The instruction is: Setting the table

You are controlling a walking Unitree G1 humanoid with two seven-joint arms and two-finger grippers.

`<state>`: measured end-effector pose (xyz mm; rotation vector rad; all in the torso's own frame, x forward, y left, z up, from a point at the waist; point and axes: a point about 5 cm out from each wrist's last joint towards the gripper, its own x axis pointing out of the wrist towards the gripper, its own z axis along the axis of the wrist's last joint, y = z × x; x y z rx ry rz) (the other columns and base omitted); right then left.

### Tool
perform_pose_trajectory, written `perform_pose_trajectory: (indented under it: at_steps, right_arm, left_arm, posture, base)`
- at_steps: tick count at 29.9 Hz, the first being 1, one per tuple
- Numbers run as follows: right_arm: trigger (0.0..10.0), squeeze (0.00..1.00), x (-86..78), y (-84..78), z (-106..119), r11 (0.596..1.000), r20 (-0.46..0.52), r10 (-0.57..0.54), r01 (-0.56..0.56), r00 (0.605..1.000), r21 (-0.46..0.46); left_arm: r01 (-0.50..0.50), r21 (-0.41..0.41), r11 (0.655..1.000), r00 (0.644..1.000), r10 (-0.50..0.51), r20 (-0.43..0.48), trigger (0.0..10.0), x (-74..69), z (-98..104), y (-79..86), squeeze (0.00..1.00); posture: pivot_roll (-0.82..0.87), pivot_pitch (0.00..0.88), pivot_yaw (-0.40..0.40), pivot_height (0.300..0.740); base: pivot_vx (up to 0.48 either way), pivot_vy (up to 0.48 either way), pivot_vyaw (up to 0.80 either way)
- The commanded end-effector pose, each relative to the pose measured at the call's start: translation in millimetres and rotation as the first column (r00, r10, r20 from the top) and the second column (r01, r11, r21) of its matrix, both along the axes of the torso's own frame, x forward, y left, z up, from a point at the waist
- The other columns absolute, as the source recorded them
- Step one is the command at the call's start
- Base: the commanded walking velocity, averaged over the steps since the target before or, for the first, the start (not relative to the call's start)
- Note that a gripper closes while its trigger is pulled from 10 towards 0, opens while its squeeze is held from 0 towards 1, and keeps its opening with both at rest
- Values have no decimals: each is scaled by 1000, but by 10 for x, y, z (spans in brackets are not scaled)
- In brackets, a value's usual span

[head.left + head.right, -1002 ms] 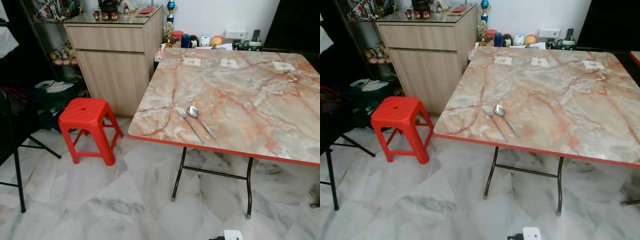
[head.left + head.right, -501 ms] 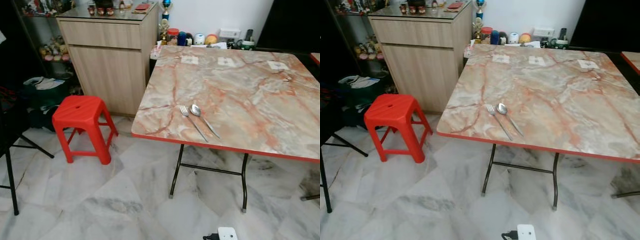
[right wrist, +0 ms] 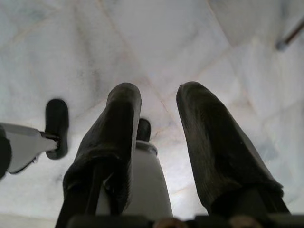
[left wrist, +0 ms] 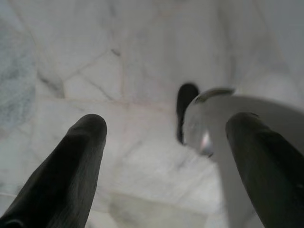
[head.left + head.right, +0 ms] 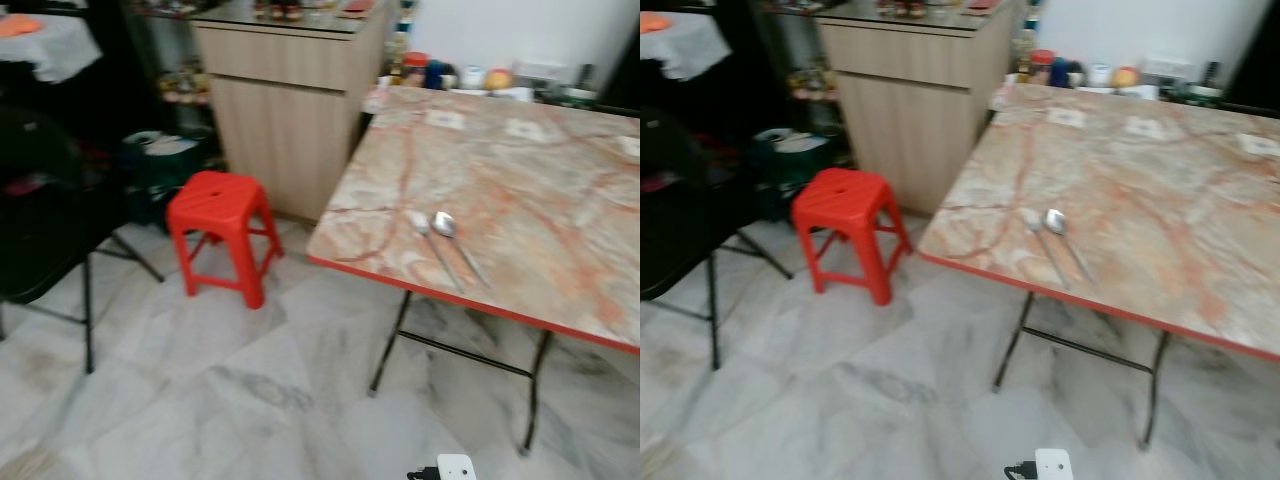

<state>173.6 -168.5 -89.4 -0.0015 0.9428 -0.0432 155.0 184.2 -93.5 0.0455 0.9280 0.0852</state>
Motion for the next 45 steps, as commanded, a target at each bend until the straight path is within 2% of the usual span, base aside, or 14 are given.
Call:
perform_pose_trajectory:
  at_steps: [1,3,11,12,13,20,23,30,34,39,45]
  right_arm:
    - [10000,0,-16,28,-9,1000,-5,3,-3,1000,7]
    - [10000,0,-18,27,-11,1000,-7,3,-3,1000,7]
    - [10000,0,-20,13,-11,1000,-8,-9,9,1000,6]
    - [10000,0,-6,4,-4,1000,-2,-14,14,1000,3]
    - [10000,0,10,-5,4,1000,4,-18,18,1000,-2]
    - [10000,0,179,-60,104,997,98,-73,73,993,-1]
    - [10000,0,309,-77,193,995,182,-97,95,979,16]
    - [10000,0,454,-98,331,993,318,-114,112,941,23]
    - [10000,0,486,-120,437,990,435,-138,131,890,45]
    - [10000,0,383,-100,503,994,519,-108,90,848,60]
    - [10000,0,200,-170,655,995,592,-99,96,800,35]
  left_arm:
    - [10,4,1000,1000,-10,-12,10000,9,-5,-38,0]
    - [12,2,1000,1000,-12,-12,10000,37,0,-81,0]
    - [35,-15,999,999,-35,-11,10000,255,62,-483,0]
    - [41,-21,999,999,-41,-6,10000,351,107,-615,0]
    - [43,-25,999,999,-43,-2,10000,401,134,-680,0]
    - [63,-39,997,998,-62,26,10000,606,276,-987,0]
    - [39,-14,999,999,-39,-5,10000,371,116,-601,0]
    - [35,-7,999,999,-35,-13,10000,338,99,-574,0]
    - [33,-5,999,999,-34,-16,10000,324,92,-571,0]
    - [42,-6,999,999,-42,-16,10000,308,85,-565,0]
    - [53,-3,999,998,-53,-22,10000,295,78,-552,0]
  posture:
    - [54,81,-9,740]
    - [55,82,-11,740]
    - [55,82,-11,740]
    - [55,82,-11,740]
    - [56,82,-12,740]
    - [53,82,-17,740]
    - [52,83,-22,740]
    - [44,81,-28,740]
    - [38,71,-35,740]
    - [30,62,-37,740]
    - [15,41,-38,740]
  base:
    - [277,0,800]
    - [285,0,463]
    - [291,0,0]
    - [0,0,0]
    - [0,0,0]
    - [0,0,0]
    - [0,0,0]
    - [0,0,0]
    - [0,0,0]
    - [0,0,0]
    - [0,0,0]
